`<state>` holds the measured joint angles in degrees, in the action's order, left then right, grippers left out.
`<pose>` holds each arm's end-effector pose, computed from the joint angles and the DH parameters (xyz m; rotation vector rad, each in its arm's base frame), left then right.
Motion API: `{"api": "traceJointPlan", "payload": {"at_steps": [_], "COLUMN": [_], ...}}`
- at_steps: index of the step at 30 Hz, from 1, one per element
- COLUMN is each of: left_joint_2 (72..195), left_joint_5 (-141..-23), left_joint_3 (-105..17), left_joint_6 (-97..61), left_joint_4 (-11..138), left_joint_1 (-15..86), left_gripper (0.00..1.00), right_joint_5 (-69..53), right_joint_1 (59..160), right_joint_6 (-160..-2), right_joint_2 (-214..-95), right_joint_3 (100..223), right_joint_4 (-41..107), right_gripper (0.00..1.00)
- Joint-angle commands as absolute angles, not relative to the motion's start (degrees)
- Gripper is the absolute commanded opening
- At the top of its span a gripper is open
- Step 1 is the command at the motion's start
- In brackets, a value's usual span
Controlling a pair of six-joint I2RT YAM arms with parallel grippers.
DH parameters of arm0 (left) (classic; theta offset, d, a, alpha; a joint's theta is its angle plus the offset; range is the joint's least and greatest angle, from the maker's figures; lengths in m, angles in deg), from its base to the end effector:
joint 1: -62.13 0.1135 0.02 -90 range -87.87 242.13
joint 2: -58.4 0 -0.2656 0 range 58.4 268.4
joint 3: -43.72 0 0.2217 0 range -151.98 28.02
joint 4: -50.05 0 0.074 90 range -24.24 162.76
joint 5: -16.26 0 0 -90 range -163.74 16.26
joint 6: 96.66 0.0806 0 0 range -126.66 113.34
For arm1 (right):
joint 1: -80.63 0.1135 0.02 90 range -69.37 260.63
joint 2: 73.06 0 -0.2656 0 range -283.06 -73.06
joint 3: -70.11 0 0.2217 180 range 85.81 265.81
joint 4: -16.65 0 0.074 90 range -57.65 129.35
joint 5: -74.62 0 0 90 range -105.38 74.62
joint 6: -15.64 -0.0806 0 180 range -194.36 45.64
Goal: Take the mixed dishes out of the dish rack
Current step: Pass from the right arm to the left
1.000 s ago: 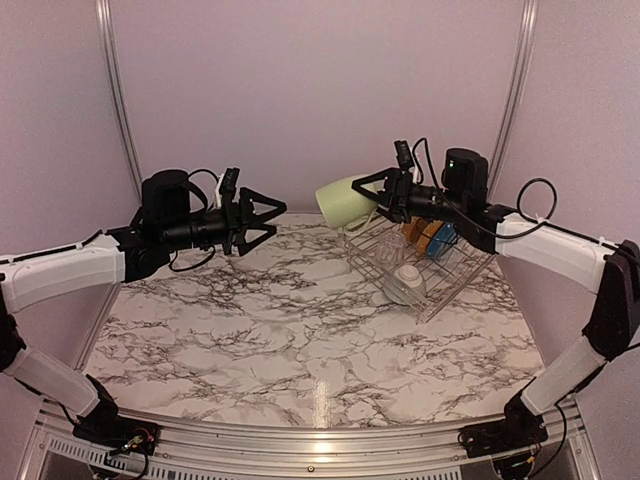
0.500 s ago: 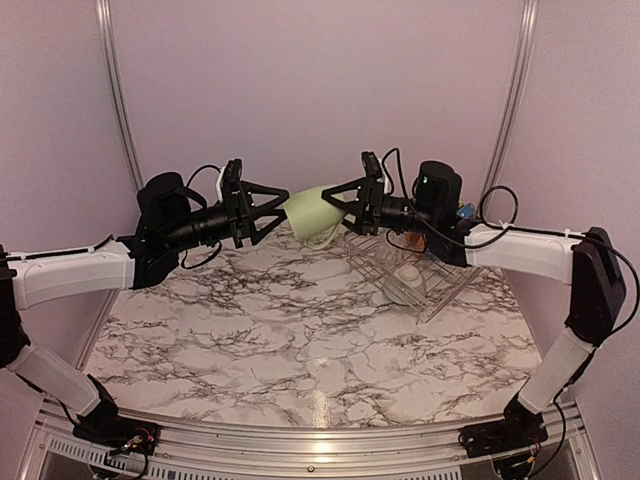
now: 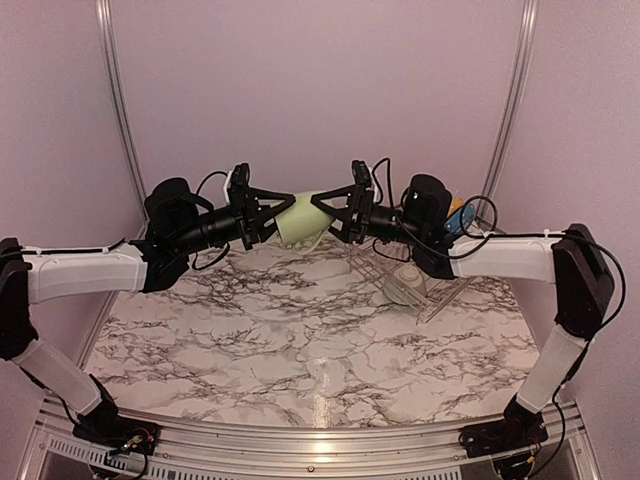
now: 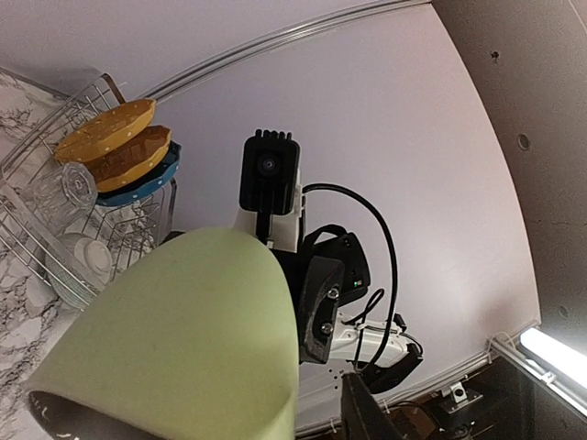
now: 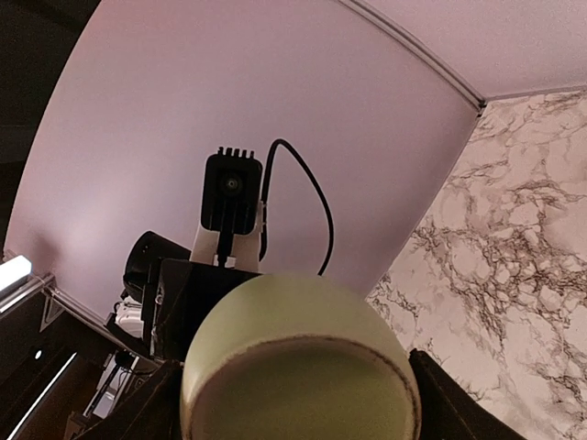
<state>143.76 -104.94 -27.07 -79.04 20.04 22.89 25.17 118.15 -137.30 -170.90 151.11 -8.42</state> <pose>0.2453 -0.2543 0.3605 0.1030 1.6496 -1.9296 0.2871 0.2866 0.3318 -0.3231 1.7611 1.8512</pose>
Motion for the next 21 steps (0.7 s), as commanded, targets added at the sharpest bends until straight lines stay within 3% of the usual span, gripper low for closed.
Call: {"api": "traceJointPlan", "payload": {"at_steps": [1, 7, 8, 15, 17, 21], "left_joint_2": [144.9, 143.0, 142.7, 141.0, 140.4, 139.3], "left_joint_5": [-105.4, -103.3, -103.0, -101.2, -101.1, -102.3], "left_joint_3": [-27.5, -26.8, -26.8, -28.1, -27.9, -25.8], "left_joint_6": [-79.9, -76.6, -76.1, -71.5, -71.2, -73.4], "left_joint_4": [17.5, 24.7, 25.7, 33.6, 34.1, 30.0], "left_joint_1": [22.1, 22.1, 22.1, 22.2, 22.5, 24.2], "left_gripper": [0.25, 0.00, 0.00, 0.00, 0.00, 0.00], "right_joint_5": [23.6, 23.3, 23.4, 21.9, 21.5, 22.0], "right_joint_1": [119.8, 119.8, 119.8, 119.8, 119.8, 119.7], "right_joint_6": [-139.1, -138.2, -138.1, -131.2, -129.5, -127.5], "right_joint_2": [-172.2, -171.9, -171.9, -170.4, -169.7, -169.1], "right_joint_3": [152.6, 151.6, 151.5, 152.6, 152.3, 151.3], "right_joint_4": [-15.1, -13.9, -13.7, -3.2, -1.7, 0.0], "right_gripper": [0.37, 0.38, 0.40, 0.77, 0.97, 0.99]}}
